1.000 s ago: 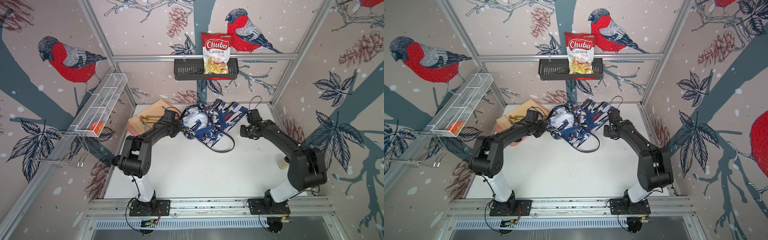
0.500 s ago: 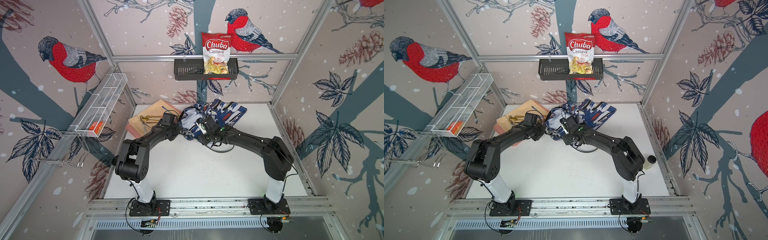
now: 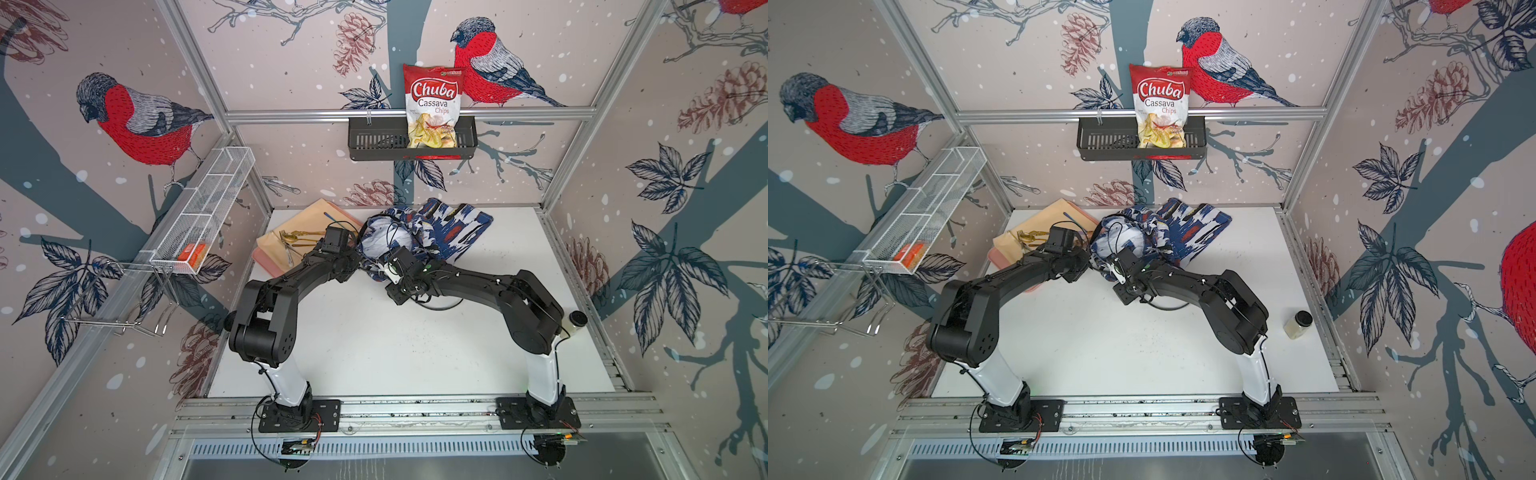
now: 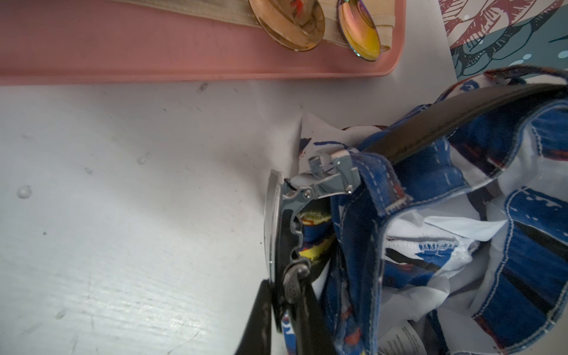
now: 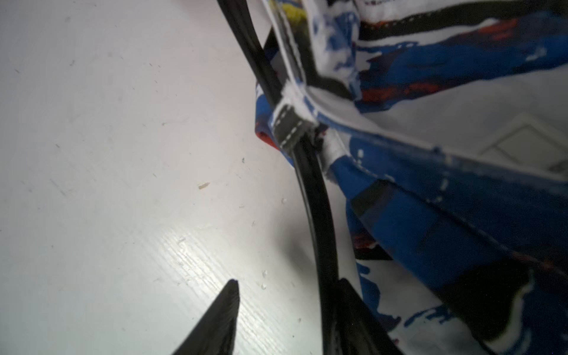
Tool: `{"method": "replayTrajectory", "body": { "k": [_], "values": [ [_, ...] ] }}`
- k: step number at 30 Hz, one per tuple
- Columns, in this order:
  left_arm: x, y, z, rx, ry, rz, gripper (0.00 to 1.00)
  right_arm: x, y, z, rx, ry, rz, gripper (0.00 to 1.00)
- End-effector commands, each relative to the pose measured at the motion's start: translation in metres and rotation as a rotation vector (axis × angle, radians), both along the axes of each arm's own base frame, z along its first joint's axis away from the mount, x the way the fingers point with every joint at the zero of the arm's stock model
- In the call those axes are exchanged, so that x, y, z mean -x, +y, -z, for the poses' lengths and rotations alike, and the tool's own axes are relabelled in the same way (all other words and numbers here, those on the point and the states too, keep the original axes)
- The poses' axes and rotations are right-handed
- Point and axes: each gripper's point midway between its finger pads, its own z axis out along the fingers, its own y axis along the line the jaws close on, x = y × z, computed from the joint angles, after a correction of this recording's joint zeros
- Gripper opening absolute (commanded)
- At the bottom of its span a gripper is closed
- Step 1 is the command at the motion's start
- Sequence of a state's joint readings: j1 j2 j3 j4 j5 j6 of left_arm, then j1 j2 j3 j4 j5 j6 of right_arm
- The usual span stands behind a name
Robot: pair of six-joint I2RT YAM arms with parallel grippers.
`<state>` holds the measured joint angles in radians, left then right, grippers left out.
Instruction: Remove the belt from the trousers
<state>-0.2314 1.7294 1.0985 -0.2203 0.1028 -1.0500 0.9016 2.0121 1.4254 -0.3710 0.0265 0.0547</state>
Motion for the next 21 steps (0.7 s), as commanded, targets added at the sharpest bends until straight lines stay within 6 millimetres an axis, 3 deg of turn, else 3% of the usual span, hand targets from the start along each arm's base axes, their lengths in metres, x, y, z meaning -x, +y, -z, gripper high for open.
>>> {"method": "replayTrajectory", "body": {
  "k": [1,2,5,9,13,17,21],
  "values": [
    [-0.004,0.005,-0.005,-0.016,-0.025,-0.024,0.00,-0.011,-0.007,-0.001,0.010,-0.048,0.043,0.11],
    [-0.004,0.006,-0.005,-0.017,-0.025,-0.025,0.00,-0.014,-0.011,-0.001,0.017,-0.057,0.058,0.00],
    [-0.004,0.006,-0.005,-0.016,-0.026,-0.025,0.00,-0.017,-0.021,-0.006,0.027,-0.057,0.071,0.00],
    [-0.007,0.006,-0.005,-0.015,-0.030,-0.027,0.00,-0.019,-0.043,-0.030,0.027,-0.026,0.118,0.00],
    [-0.010,0.003,-0.005,-0.011,-0.035,-0.020,0.00,-0.009,-0.080,-0.051,0.038,0.049,0.187,0.00],
    [-0.013,0.002,-0.005,-0.006,-0.038,-0.017,0.00,0.006,-0.121,-0.051,0.063,0.157,0.272,0.00],
    [-0.014,-0.001,-0.007,0.002,-0.042,-0.013,0.00,0.007,-0.158,-0.046,0.089,0.184,0.378,0.00]
  ]
}}
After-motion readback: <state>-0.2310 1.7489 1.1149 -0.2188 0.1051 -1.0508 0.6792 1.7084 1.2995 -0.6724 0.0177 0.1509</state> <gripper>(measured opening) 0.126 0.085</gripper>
